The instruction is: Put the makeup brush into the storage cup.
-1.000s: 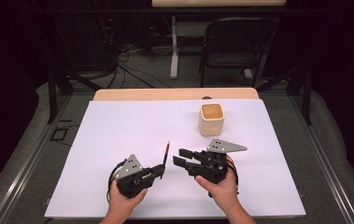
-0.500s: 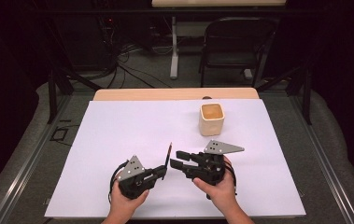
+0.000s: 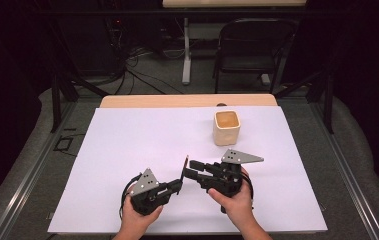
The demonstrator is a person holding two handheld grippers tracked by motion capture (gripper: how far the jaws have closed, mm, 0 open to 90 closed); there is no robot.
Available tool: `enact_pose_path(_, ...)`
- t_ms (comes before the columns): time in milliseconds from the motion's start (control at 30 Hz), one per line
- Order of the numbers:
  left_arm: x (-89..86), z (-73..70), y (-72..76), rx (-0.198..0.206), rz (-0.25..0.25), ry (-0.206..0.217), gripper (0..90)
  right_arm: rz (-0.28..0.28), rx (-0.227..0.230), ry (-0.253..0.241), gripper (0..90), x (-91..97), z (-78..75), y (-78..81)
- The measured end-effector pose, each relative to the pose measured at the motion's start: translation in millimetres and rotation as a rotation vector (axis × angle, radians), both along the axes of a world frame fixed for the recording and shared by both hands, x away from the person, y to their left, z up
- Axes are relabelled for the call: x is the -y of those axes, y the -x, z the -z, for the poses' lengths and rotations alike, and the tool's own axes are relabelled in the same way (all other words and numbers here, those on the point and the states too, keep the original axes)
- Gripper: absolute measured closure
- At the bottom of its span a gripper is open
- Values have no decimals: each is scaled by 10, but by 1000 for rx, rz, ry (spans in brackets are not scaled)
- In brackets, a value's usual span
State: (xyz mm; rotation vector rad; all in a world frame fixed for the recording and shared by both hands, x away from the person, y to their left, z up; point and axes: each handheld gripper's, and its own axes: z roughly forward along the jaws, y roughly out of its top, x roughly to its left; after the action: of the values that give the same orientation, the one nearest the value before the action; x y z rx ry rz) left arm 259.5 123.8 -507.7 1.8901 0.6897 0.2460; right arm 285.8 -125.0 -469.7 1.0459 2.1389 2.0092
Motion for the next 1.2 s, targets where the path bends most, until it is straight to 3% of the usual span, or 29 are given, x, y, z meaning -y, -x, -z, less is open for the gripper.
enact_pose_path(500,66,40,20,-4,12,4,843,10,-35,-41,678,26,34,-19)
enact_pose_path(1200,84,47,25,-14,25,7,844,19,-21,-6,822,24,60,-21)
